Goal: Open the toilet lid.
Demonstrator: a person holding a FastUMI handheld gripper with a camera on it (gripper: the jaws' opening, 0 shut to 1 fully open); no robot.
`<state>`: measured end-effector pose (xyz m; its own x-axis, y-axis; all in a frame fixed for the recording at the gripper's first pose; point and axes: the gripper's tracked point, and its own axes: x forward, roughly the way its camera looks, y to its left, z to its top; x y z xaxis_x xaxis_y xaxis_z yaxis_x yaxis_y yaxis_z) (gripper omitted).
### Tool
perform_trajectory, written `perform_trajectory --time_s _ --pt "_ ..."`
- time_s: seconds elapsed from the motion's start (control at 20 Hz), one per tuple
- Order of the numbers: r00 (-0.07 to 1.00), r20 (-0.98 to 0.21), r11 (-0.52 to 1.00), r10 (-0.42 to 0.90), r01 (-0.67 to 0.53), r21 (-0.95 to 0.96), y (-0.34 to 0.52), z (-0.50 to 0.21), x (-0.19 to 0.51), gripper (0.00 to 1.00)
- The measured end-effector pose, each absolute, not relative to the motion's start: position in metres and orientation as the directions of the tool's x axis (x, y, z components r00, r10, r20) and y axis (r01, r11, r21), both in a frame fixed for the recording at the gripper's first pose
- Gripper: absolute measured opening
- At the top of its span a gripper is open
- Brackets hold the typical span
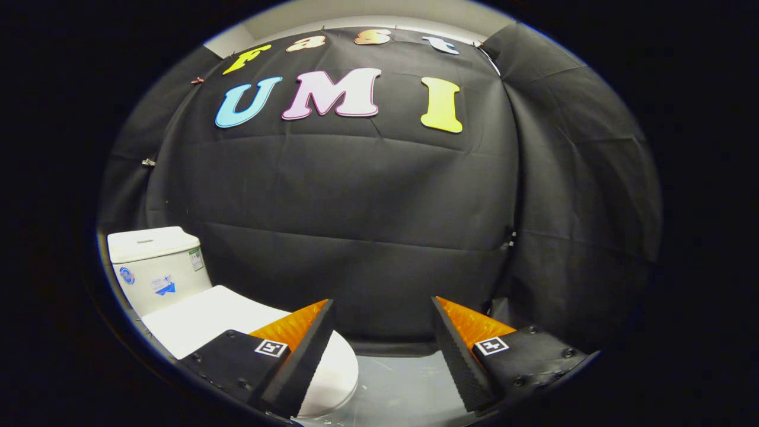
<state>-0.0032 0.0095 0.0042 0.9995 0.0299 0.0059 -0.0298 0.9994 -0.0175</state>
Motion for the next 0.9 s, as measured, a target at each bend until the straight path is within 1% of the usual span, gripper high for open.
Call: perform_trajectory --time_s 0.15,0.6,0.75,0.9 --pt "0.999 0.013 0.999 0.036 -0.036 -0.012 0.012 0.010 -0.004 0.98" --pt "0.993 0.085 0.996 0.085 -0.084 -0.015 0.030 0.064 -0.011 0.98" --pt "0.992 0.087 0.996 0.095 -0.094 -0.012 0.036 0.072 -0.020 0.98" --pt "0.992 0.076 0.994 0.098 -0.102 0.047 0.046 0.071 -0.031 0.98"
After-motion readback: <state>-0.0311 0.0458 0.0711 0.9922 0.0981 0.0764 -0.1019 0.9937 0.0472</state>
